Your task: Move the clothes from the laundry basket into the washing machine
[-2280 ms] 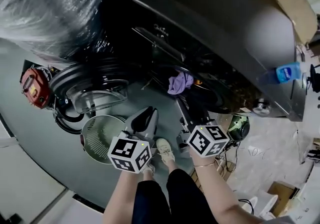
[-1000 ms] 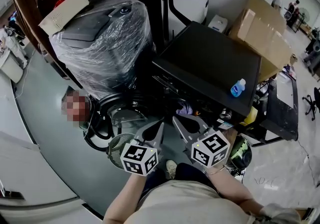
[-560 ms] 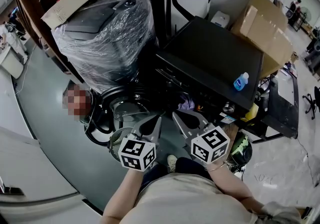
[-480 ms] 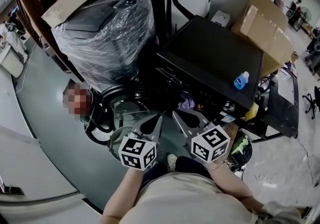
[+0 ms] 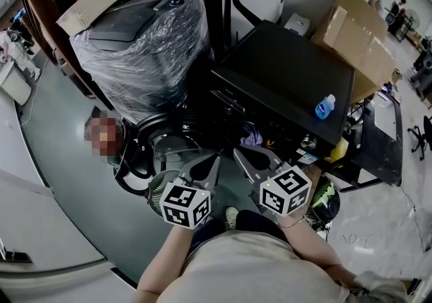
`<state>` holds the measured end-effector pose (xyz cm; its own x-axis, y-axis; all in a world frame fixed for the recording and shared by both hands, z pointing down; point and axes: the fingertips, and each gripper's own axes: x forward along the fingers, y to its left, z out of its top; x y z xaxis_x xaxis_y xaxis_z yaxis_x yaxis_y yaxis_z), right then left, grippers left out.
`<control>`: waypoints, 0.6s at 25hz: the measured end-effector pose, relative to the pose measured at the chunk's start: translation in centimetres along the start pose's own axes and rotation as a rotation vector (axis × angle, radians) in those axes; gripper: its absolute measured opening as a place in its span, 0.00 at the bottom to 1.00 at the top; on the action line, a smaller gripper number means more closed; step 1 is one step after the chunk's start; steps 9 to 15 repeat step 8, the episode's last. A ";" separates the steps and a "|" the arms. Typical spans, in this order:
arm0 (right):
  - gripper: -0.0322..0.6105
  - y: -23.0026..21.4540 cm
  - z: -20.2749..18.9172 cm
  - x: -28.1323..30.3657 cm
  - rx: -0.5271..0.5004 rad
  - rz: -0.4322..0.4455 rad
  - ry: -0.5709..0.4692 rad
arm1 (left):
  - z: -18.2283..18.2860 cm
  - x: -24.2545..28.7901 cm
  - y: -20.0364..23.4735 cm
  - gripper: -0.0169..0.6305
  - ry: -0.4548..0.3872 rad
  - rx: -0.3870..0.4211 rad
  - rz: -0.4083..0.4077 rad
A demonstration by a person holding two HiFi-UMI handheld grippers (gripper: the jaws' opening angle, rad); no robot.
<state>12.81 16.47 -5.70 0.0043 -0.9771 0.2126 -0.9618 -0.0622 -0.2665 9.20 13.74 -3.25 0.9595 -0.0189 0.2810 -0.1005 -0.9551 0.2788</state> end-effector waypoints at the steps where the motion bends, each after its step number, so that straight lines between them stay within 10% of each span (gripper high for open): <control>1: 0.09 0.0 0.0 0.0 -0.002 0.000 0.001 | 0.0 -0.1 0.0 0.04 0.001 0.000 0.001; 15: 0.09 0.6 0.0 0.7 -0.023 0.011 0.006 | 0.1 -0.5 0.8 0.04 0.004 -0.001 0.008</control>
